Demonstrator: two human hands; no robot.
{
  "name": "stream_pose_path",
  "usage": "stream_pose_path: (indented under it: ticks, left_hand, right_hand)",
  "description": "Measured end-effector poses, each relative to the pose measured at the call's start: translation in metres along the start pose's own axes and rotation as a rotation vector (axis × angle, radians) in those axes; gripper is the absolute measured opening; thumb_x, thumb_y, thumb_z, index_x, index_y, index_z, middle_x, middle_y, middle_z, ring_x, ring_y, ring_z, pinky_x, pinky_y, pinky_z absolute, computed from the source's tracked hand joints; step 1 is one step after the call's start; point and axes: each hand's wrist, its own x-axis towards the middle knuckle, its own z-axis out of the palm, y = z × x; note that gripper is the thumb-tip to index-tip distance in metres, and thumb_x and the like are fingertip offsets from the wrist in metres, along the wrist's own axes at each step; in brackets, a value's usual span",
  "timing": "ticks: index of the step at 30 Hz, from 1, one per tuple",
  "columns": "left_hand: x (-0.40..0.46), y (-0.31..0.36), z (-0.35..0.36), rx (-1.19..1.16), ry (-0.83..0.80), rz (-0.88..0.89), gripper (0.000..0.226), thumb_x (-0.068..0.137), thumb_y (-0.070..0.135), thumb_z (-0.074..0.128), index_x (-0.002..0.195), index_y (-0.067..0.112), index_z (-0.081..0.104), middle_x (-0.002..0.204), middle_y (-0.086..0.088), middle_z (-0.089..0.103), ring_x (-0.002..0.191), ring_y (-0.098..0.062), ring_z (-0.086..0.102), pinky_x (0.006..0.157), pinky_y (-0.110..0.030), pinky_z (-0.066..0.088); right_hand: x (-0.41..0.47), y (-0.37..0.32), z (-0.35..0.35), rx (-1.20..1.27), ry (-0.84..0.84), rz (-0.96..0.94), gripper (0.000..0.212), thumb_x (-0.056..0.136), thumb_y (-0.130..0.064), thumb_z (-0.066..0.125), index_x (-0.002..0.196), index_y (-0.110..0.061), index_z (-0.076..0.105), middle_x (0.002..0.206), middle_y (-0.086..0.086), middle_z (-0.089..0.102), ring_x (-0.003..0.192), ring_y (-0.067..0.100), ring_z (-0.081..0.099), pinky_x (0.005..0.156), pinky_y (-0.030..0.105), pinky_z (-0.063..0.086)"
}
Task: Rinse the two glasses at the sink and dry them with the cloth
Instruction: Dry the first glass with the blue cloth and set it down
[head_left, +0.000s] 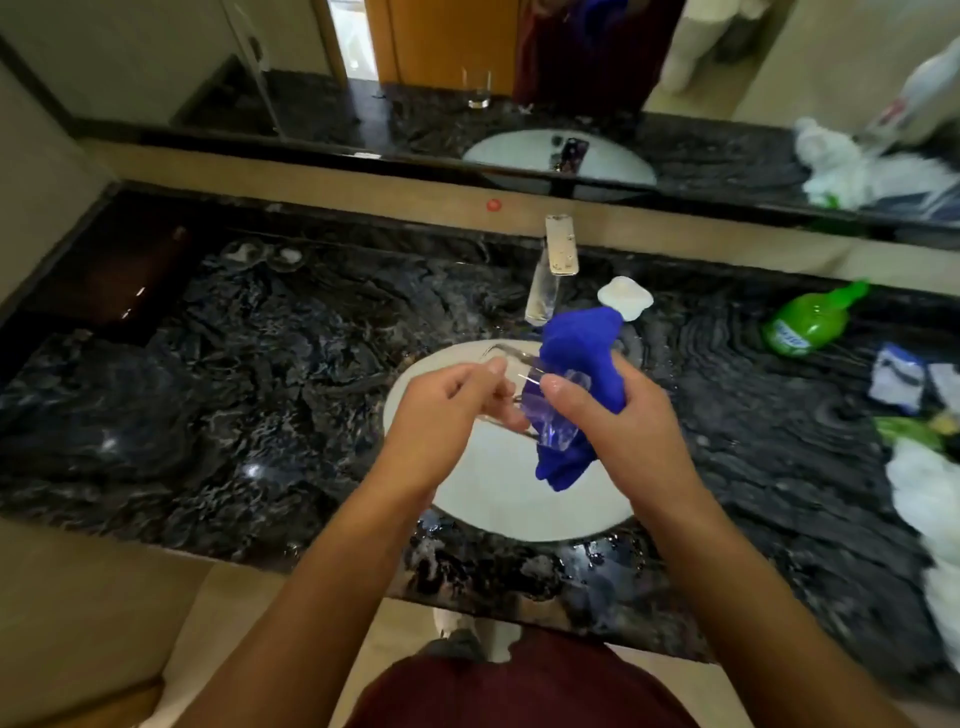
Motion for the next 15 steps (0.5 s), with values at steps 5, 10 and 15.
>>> stream_pose_path:
  ticks: [5, 10, 15]
  left_hand:
    - [0.008, -0.007, -0.002, -0.191, -0.039, -0.061, 0.033, 0.104, 0.033, 0.057, 0.081, 0.013, 0.071, 0.073, -0.015, 0.077, 0.075, -0.018, 0.072, 0.092, -0.036, 0.048]
    - [0.007, -0.008, 0.006, -0.428, -0.088, -0.016, 0.028, 0.105, 0.02, 0.048, 0.089, 0.007, 0.067, 0.074, -0.012, 0.077, 0.074, -0.019, 0.074, 0.071, -0.02, 0.052]
    - [0.007, -0.002, 0.016, -0.606, -0.222, -0.056, 0.038, 0.099, 0.031, 0.049, 0.098, 0.009, 0.079, 0.09, -0.022, 0.079, 0.082, -0.035, 0.077, 0.083, -0.034, 0.057]
  right_hand:
    - [0.002, -0.004, -0.004, -0.183, 0.025, -0.025, 0.014, 0.089, -0.037, 0.079, 0.1, -0.028, 0.074, 0.086, -0.005, 0.078, 0.08, 0.013, 0.074, 0.075, 0.032, 0.059]
    - [0.003, -0.028, -0.009, -0.281, 0.025, -0.099, 0.021, 0.091, -0.051, 0.071, 0.097, -0.03, 0.072, 0.08, -0.009, 0.074, 0.072, 0.004, 0.069, 0.064, 0.014, 0.05]
    - [0.006, -0.044, -0.016, -0.135, 0.168, 0.026, 0.073, 0.088, -0.085, 0.036, 0.091, -0.023, 0.076, 0.082, 0.0, 0.078, 0.078, 0.018, 0.074, 0.071, 0.032, 0.055]
